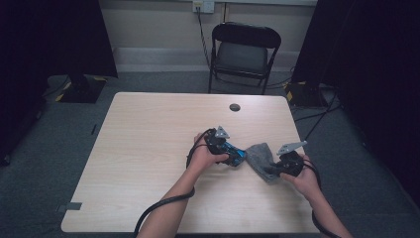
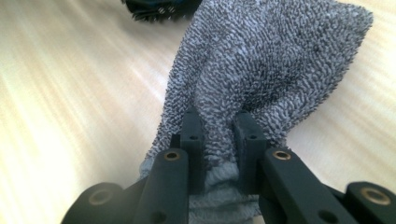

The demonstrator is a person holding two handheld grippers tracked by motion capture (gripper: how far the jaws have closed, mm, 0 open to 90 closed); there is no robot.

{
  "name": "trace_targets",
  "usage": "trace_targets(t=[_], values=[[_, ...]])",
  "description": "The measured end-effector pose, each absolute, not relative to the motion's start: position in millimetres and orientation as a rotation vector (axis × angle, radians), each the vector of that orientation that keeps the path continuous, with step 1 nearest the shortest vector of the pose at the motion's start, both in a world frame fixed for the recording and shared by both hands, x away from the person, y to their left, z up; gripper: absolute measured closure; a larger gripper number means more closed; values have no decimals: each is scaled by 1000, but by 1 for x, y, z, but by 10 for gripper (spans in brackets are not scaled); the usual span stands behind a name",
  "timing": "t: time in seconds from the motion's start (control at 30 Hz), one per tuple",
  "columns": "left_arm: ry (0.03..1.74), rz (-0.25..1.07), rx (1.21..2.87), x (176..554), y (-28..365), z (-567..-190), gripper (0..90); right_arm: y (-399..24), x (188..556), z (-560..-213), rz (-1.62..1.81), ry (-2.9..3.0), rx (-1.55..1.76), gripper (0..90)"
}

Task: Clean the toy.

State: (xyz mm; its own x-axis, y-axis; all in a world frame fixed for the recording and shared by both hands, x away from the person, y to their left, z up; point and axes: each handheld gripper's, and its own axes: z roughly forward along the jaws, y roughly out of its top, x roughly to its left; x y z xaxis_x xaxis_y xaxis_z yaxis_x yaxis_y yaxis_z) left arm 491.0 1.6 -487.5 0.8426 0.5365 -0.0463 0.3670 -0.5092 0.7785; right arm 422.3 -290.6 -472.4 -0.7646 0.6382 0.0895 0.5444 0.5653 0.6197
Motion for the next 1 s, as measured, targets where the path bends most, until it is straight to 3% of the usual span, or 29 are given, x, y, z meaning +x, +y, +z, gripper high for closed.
trace_targets(t=[0.53, 1.0], values=[[650, 257, 2159, 491, 3, -488, 45, -313, 411, -461, 1027, 2528, 1093, 774], [649, 254, 2163, 491, 2, -488, 44, -291, 466, -443, 1032, 2418, 1153, 773]])
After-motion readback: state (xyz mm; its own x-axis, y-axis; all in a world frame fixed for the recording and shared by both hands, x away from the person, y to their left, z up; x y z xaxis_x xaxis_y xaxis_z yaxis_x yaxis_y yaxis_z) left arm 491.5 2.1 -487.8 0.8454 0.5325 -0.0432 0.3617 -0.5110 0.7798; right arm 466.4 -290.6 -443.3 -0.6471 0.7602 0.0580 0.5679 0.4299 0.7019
